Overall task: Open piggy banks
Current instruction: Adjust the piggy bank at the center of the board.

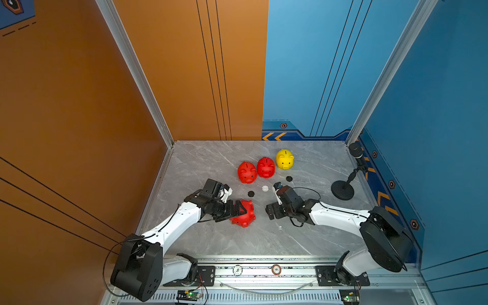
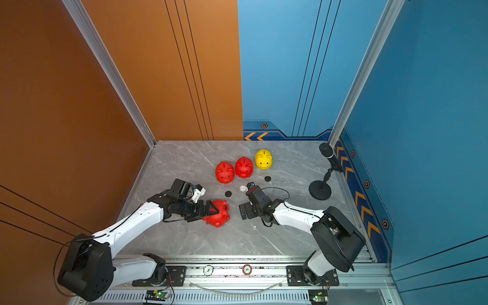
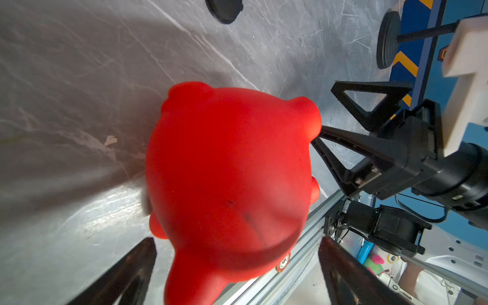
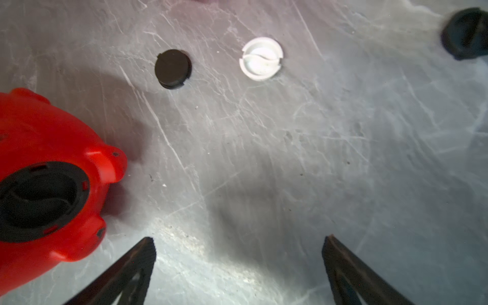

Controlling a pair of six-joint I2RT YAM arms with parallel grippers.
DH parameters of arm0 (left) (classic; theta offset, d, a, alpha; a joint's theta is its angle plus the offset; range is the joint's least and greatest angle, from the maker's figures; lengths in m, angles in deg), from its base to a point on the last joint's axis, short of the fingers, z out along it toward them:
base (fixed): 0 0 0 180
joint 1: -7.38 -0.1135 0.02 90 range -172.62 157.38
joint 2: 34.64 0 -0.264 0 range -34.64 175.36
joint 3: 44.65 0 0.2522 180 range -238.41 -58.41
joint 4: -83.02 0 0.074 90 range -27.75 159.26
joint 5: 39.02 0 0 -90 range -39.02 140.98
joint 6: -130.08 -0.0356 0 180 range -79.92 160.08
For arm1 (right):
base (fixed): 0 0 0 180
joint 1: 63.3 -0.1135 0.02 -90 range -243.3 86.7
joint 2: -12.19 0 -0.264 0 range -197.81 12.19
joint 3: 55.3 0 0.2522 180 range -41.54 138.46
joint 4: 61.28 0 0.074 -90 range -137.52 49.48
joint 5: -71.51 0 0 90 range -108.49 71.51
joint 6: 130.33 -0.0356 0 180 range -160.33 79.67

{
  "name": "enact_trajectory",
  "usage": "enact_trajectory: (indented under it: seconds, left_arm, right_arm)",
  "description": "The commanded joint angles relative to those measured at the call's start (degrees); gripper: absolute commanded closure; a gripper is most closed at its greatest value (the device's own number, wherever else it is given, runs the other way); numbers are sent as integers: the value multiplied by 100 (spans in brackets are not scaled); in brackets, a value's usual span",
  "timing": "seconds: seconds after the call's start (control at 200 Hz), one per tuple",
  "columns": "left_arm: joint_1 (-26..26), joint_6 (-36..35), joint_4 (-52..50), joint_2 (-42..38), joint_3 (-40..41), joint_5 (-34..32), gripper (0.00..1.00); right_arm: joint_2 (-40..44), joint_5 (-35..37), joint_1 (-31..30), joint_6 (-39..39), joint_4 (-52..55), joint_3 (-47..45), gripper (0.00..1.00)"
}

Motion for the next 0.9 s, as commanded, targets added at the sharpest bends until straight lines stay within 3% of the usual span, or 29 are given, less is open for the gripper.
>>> enact_trajectory:
  seconds: [0.0, 0.471, 0.791, 0.896]
  left_arm:
    - [-30, -113, 46, 63, -124, -164, 2]
    - [305, 128, 1324, 311, 242, -568, 2]
    - [641, 120, 1995, 706, 515, -1127, 2]
    - [602, 134, 2150, 868, 624, -1098, 2]
  right_arm:
    - [-210, 27, -180, -139, -204, 255, 0]
    - [-174, 94, -890, -419, -593, 82, 0]
    - [481, -47, -534, -226, -711, -596, 0]
    - [761, -401, -347, -22, -1009, -927, 8]
